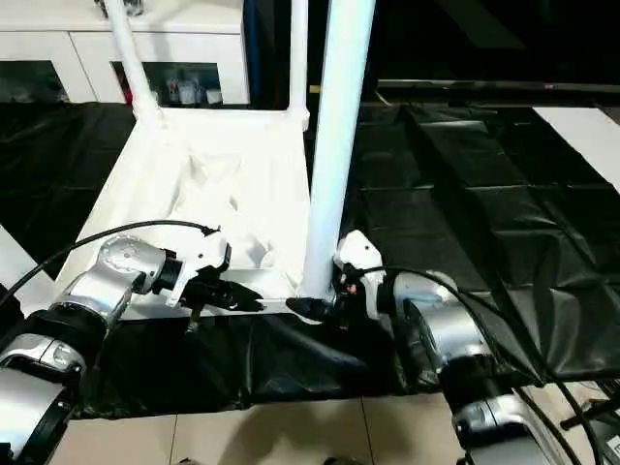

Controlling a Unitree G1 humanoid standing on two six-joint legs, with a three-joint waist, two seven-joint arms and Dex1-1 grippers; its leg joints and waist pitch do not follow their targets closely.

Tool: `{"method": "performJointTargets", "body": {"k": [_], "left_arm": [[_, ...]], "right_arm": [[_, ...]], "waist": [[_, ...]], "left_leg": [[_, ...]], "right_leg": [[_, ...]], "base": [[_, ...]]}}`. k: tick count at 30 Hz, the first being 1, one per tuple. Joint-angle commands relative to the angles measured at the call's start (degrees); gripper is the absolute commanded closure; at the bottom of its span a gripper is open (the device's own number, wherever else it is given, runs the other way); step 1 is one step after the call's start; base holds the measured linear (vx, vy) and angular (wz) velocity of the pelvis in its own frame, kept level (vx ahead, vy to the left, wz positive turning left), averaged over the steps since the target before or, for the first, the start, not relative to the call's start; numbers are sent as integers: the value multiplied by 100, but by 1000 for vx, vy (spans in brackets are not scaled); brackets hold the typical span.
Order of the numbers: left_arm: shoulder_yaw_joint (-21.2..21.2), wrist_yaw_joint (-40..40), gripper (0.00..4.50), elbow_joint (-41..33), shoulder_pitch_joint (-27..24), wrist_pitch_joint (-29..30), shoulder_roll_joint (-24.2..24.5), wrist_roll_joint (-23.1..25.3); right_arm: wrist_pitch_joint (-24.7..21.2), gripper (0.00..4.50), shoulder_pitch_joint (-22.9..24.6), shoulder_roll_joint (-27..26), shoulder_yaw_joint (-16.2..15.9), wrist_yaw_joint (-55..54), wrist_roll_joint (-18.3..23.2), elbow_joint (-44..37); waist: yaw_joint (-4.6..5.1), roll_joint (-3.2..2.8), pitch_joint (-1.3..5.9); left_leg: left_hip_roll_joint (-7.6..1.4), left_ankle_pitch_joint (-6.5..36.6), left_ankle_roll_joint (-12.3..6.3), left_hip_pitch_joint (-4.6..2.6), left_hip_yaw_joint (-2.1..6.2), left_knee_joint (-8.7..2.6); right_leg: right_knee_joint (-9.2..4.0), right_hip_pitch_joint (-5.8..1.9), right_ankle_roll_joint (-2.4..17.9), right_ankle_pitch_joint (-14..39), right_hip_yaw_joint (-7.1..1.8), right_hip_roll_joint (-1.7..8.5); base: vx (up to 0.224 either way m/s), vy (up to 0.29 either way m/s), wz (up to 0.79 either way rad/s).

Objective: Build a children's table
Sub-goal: Rotate leg to tighten

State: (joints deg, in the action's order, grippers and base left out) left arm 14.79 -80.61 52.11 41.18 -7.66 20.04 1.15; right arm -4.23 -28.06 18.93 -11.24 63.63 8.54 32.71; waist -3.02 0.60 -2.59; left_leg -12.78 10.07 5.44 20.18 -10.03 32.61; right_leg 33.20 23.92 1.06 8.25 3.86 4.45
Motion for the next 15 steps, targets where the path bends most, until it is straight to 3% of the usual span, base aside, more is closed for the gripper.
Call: {"method": "performJointTargets", "body": {"k": [1, 3, 11, 14, 15], "left_arm": [[-89, -210, 450, 14, -93, 59, -72, -255], [-96, -216, 450, -5, -113, 59, -65, -234], [-106, -247, 450, -4, -131, 64, -47, -216], [-93, -270, 450, -5, -133, 50, -36, -210], [-83, -272, 450, -8, -134, 31, -28, -196]], "right_arm": [[42, 63, -143, 6, -86, 109, -68, 138], [35, 66, -187, -23, -89, 167, -49, 211], [47, 146, -378, -72, -124, 401, -52, 545], [89, 152, -442, -104, -109, 505, -42, 684], [106, 176, -472, -117, -110, 538, -48, 739]], "waist": [[-14, 77, 365], [-19, 70, 364], [2, 73, 362], [3, 67, 371], [5, 68, 375]], "left_leg": [[-9, 1243, -348, 17, -83, -310], [-14, 1224, -336, 8, -81, -309], [-14, 1218, -353, 14, -81, -307], [-16, 1183, -365, 17, -81, -302], [-18, 1146, -373, 18, -80, -301]], "right_leg": [[-335, -362, 1176, 1654, -179, 263], [-340, -353, 1136, 1766, -183, 268], [-339, -351, 1130, 1801, -178, 264], [-334, -353, 1144, 1749, -180, 267], [-320, -356, 1169, 1662, -180, 262]], "base": [[0, 0, 0], [0, 0, 0], [0, 0, 0], [0, 0, 0], [0, 0, 0]]}}
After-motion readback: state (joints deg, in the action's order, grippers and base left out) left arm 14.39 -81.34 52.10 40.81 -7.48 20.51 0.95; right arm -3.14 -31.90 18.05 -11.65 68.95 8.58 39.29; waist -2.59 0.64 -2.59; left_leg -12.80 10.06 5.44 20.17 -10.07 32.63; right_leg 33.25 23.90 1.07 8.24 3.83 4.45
